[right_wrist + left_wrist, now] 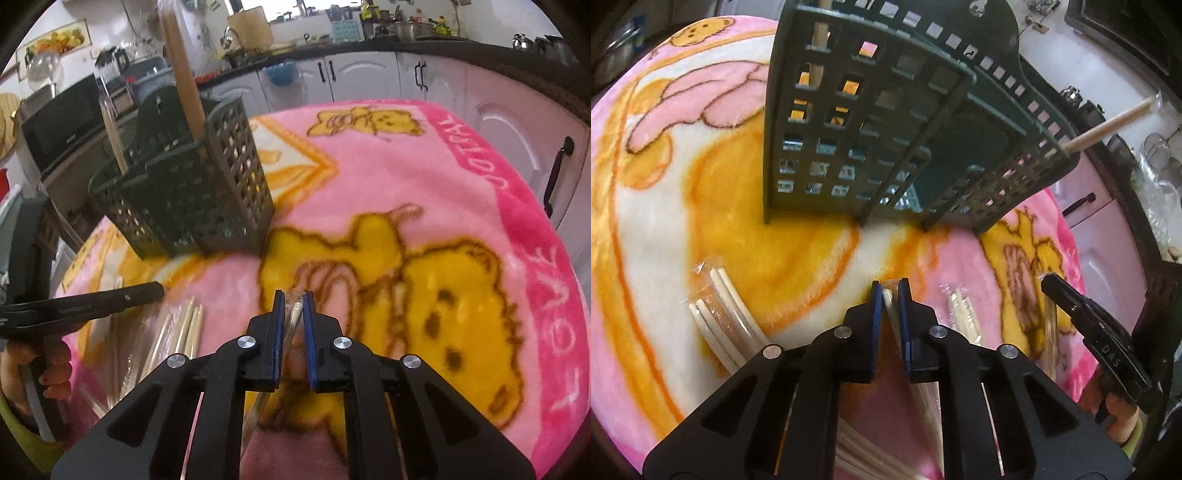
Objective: Organize utensils
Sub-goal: 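Lift both chopsticks upright and carry them above the green basket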
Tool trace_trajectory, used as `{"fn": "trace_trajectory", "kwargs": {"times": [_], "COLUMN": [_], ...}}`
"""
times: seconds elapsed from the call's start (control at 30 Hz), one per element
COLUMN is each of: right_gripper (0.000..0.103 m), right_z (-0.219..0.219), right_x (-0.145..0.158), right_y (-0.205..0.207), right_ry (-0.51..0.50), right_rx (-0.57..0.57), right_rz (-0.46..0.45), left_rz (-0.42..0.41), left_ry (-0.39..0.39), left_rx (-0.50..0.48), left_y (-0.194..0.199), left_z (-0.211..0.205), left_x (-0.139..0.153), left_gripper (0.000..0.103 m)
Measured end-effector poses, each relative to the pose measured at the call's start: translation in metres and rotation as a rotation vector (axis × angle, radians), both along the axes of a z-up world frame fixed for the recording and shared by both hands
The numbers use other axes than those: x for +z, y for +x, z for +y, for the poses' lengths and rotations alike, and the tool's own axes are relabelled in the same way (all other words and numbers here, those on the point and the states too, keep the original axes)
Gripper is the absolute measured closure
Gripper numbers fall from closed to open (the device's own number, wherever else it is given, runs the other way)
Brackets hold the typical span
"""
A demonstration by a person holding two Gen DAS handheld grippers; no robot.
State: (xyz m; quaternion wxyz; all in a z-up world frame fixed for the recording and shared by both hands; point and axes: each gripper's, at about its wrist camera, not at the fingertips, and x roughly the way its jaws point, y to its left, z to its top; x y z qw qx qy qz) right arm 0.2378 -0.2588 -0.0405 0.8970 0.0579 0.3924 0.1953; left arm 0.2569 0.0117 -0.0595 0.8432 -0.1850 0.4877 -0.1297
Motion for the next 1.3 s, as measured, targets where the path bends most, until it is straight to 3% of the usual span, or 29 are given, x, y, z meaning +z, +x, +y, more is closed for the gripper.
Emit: {"fn": "trace_trajectory", "kwargs": {"times": [0.6, 1.3], "right_gripper": [0.095, 0.097], "right_z": [-0.024, -0.014], "right_x": [0.063, 0.12], "right_y": [-0.006, -0.025], "right_ry": [0.025, 0.024], "right_rx": [-0.079, -0.057], "right_rz": [-0.203, -0.369], "left_rz": [-0.28, -0.432], "left_ry": [0.048, 0.1], "left_rx": [-0.003, 0.034], "left_y": [-0.008, -0.013], "left_z": [-0.021, -0.012], "left_x": [0.098, 0.164], "left_gripper": [0.099, 0.1]}}
